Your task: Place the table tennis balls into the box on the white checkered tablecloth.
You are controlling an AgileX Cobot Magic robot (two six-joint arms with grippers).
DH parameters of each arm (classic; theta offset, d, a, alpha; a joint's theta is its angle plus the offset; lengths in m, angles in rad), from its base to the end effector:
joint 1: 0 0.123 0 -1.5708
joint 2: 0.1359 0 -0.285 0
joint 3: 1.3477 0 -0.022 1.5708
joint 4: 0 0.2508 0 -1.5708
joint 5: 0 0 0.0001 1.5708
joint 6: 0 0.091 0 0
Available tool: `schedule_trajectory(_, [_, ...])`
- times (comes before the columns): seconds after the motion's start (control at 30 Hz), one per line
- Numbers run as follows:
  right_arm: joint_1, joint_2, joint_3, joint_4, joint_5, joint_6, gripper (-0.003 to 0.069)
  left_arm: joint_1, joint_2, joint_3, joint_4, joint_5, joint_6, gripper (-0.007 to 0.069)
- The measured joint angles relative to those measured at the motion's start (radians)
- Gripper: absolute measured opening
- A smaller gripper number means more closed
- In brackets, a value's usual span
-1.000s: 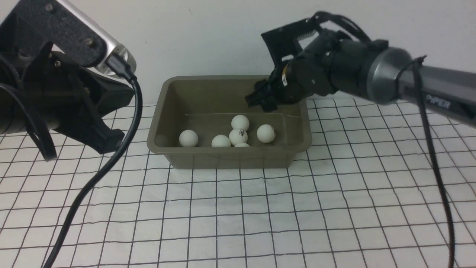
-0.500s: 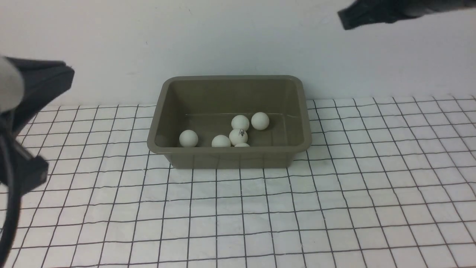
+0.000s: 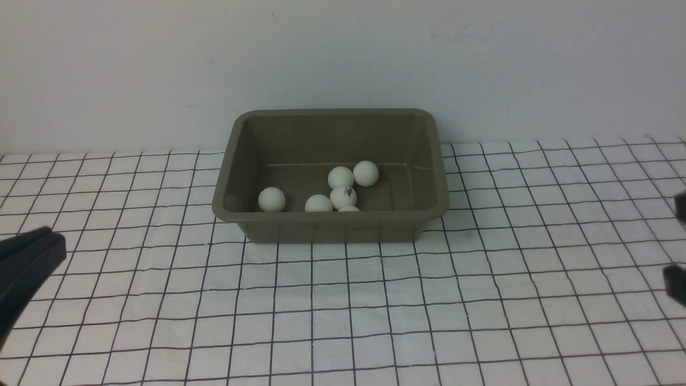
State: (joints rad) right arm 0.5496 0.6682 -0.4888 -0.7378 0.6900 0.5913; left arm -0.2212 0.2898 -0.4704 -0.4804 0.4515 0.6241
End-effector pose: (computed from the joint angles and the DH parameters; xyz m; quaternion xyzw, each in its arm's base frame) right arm 0.1226 0.0294 0.2779 -0.1506 0.8645 -0.0748 0.4737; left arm 0.0591 -0.0321 0.3159 0.2168 0.7215 -0.0880 0.6517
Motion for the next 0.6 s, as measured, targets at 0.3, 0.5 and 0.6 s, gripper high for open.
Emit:
schedule_trajectory(0.3, [0.000,-0.008,0.059,0.013,0.017,0.083,-0.0018,0.000,-0.091,0.058,-0.003,0.038,-0.009,-0.0004])
schedule_trajectory(0.5, [0.000,-0.008,0.059,0.013,0.017,0.089,-0.0018,0.000,-0.091,0.058,-0.003,0.043,-0.009,-0.0004])
schedule_trajectory(0.6, [0.000,-0.008,0.059,0.013,0.018,0.089,-0.0018,0.000,-0.091,0.058,-0.003,0.043,-0.009,-0.0004])
